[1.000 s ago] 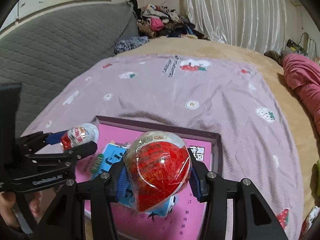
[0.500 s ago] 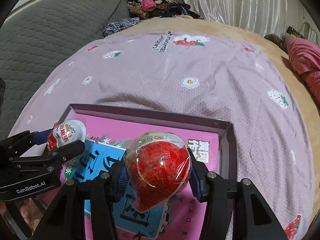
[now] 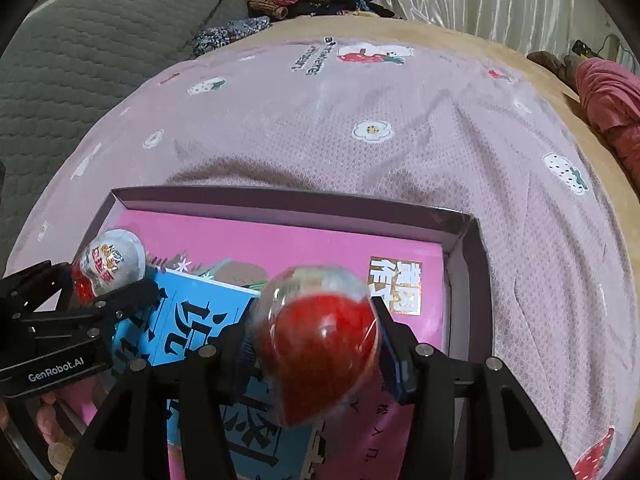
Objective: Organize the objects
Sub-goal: 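Open both tools to release the eggs onto the pink book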
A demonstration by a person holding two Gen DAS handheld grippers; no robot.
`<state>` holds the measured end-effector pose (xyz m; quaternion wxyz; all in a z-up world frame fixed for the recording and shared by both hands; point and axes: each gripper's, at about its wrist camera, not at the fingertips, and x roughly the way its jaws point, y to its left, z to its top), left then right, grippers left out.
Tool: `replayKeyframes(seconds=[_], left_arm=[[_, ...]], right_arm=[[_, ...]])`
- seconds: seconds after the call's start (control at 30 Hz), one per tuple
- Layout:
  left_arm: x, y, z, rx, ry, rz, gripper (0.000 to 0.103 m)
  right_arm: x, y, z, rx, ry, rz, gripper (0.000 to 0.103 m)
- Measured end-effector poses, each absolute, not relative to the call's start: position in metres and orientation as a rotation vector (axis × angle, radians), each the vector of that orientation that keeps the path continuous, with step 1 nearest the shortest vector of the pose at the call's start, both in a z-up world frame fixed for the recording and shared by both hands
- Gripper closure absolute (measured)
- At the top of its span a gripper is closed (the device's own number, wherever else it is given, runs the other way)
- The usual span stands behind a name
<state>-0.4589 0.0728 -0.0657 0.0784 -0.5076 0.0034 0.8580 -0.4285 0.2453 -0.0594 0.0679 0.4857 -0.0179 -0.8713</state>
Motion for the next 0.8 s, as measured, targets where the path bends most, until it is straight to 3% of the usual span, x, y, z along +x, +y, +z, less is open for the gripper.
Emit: replayKeyframes(seconds=[0.07,0.13,0.7,0.8], left_arm=[[-0.459,0.070,-0.065,-1.527,0.002,2.572,0.030],[-0.459,0.068,-0.063,-1.525,-0.006,2.574,0.025],[-0.428,0.048,-0.024,-1.494,-0.002,2.625,0.019],[-0.413,0.044,-0.006,-1.458,-0.006,2.637,0.008]], right_arm=[[-0.430,0.247,-0.059,1.469,-0.071,-2.626,0.046],[-0.431,0.248,-0.057,1.474,-0.076,-2.634,0.033],[-0.396,0.250,-0.001,1.388,-0.074,-2.689,0.018],[-0.380,0.250,0.014,1.361,-0.086,-2.697,0.016]])
